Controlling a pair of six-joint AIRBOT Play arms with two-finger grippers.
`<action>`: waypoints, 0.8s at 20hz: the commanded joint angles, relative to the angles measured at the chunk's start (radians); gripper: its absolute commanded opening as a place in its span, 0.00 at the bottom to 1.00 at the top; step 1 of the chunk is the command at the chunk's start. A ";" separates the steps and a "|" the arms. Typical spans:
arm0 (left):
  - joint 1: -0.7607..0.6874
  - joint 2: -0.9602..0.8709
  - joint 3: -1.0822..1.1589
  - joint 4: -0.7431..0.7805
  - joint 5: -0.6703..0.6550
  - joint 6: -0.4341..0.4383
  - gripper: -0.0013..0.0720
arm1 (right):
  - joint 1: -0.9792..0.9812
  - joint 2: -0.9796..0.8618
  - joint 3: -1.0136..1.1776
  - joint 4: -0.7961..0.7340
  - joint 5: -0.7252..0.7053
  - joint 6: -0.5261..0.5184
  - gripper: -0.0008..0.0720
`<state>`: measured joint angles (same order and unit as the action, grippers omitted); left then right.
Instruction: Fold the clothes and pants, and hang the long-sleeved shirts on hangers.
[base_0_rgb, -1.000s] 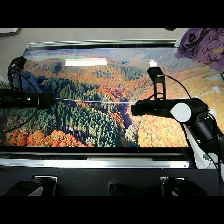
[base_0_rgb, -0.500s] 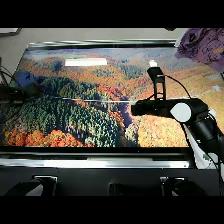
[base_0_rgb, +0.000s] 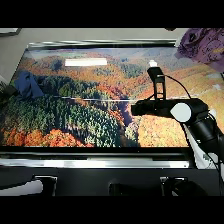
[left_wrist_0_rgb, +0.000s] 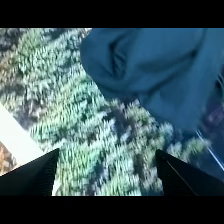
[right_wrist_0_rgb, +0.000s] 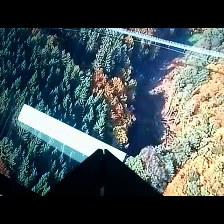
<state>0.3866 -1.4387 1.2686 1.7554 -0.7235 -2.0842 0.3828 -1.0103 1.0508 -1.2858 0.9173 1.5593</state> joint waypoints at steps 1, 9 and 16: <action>0.044 -0.145 0.002 0.007 0.297 -0.003 1.00 | 0.001 0.001 0.001 -0.001 0.000 0.000 0.06; 0.039 -0.352 0.024 0.006 0.515 -0.003 1.00 | 0.001 0.001 0.001 0.015 0.000 0.001 0.06; 0.020 -0.460 0.168 -0.001 0.494 -0.003 0.45 | 0.001 0.001 0.001 0.021 0.024 0.002 0.06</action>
<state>0.4133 -1.8606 1.3869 1.7618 -0.2249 -2.0872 0.3828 -1.0103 1.0508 -1.2675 0.9230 1.5597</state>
